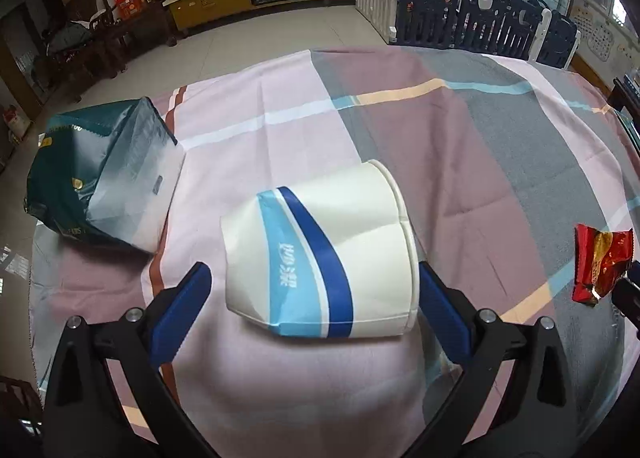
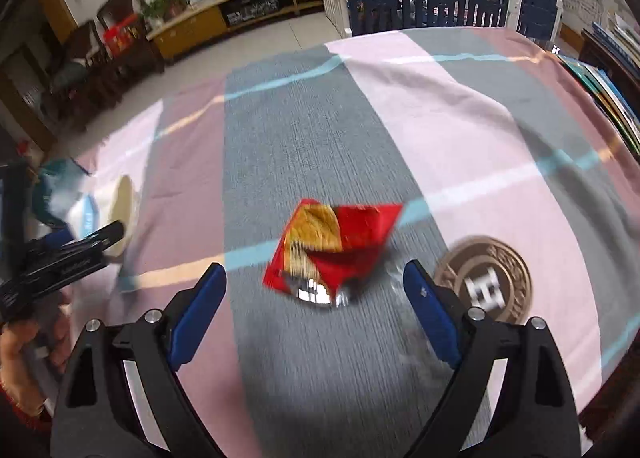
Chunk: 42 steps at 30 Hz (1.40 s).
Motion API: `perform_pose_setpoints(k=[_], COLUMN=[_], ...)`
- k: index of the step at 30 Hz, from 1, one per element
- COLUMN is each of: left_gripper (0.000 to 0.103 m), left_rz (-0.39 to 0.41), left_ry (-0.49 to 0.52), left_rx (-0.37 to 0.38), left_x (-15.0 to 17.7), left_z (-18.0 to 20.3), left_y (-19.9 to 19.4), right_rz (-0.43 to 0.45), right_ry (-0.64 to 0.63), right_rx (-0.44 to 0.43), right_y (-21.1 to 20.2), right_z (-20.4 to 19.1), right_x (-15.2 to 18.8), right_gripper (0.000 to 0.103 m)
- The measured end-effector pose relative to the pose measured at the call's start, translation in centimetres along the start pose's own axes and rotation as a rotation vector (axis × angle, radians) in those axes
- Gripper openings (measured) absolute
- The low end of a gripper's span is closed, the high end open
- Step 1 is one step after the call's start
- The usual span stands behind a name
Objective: Collect trash
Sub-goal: 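Grasp the white paper cup with the left tool while the right tool grasps the red wrapper, then carry the cup and wrapper over the basket and open both tools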
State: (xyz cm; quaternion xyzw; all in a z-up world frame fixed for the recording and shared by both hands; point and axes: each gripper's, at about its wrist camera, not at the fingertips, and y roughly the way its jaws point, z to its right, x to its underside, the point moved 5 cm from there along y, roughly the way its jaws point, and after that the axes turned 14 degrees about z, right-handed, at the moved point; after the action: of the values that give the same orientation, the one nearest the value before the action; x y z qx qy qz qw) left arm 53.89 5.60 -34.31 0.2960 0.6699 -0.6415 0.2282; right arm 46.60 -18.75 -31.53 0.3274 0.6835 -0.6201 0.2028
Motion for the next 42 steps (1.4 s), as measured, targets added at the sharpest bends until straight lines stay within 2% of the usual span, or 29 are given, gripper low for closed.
perform_pose_setpoints(k=[2,3,4,5,6,9,12,16,21,25,29,34,36,38,40,42], left_gripper=[0.099,0.089,0.085,0.085,0.085,0.084,0.084,0.084,0.084,0.084,0.084,0.084,0.085,0.085,0.086,0.093], left_rz=[0.016,0.028,0.021,0.011,0.013,0.03,0.081,0.179,0.267,0.306,0.286,0.214,0.161,0.073,0.012,-0.03], left_ry=[-0.01,-0.018,-0.024,-0.03,-0.032,-0.028,-0.036,0.018,0.047,0.087,0.11,0.168,0.206,0.249,0.304,0.363], left_rx=[0.014,0.03,0.05,0.057,0.059,0.05,0.047,0.049,0.144,0.244,0.319,0.425,0.47,0.573,0.642,0.642], left_x=[0.1,0.1,0.4,0.7,0.9,1.5,1.4,1.3,2.7,4.8,7.6,12.0,14.2,16.7,19.3,21.4], left_z=[0.0,-0.1,0.0,0.0,-0.1,-0.2,0.0,2.2,6.9,11.7,16.1,21.4,23.8,26.5,29.3,31.3], left_y=[0.1,0.0,0.0,-0.1,-0.2,-1.6,-4.9,-11.9,-21.4,-27.7,-32.2,-35.0,-35.5,-35.5,-35.7,-35.3], right_rz=[0.006,0.018,0.029,0.031,0.019,0.027,0.05,0.113,0.192,0.242,0.278,0.265,0.253,0.254,0.254,0.248], right_ry=[-0.021,-0.03,-0.038,-0.047,-0.062,-0.063,-0.023,-0.006,0.022,0.044,0.091,0.15,0.179,0.197,0.21,0.214], right_rx=[0.024,0.028,0.027,0.022,0.018,-0.002,-0.038,-0.07,-0.103,-0.074,-0.028,0.045,0.057,0.074,0.085,0.094], right_y=[1.3,1.7,1.8,1.8,1.8,0.7,-1.9,-7.4,-17.1,-24.8,-31.4,-36.0,-36.9,-37.7,-38.5,-38.9], right_z=[-0.2,-0.3,-0.4,-0.5,-0.6,-0.7,-0.3,0.3,2.5,5.9,10.0,14.6,16.1,17.2,18.2,18.7], right_x=[-0.2,-0.2,-0.1,0.2,0.6,1.1,1.2,1.3,2.9,5.3,8.2,12.4,13.6,14.4,14.9,15.3], right_gripper=[0.088,0.088,0.081,0.06,0.051,0.039,0.039,0.039,0.039,0.039,0.039,0.039,0.039,0.039,0.039,0.039])
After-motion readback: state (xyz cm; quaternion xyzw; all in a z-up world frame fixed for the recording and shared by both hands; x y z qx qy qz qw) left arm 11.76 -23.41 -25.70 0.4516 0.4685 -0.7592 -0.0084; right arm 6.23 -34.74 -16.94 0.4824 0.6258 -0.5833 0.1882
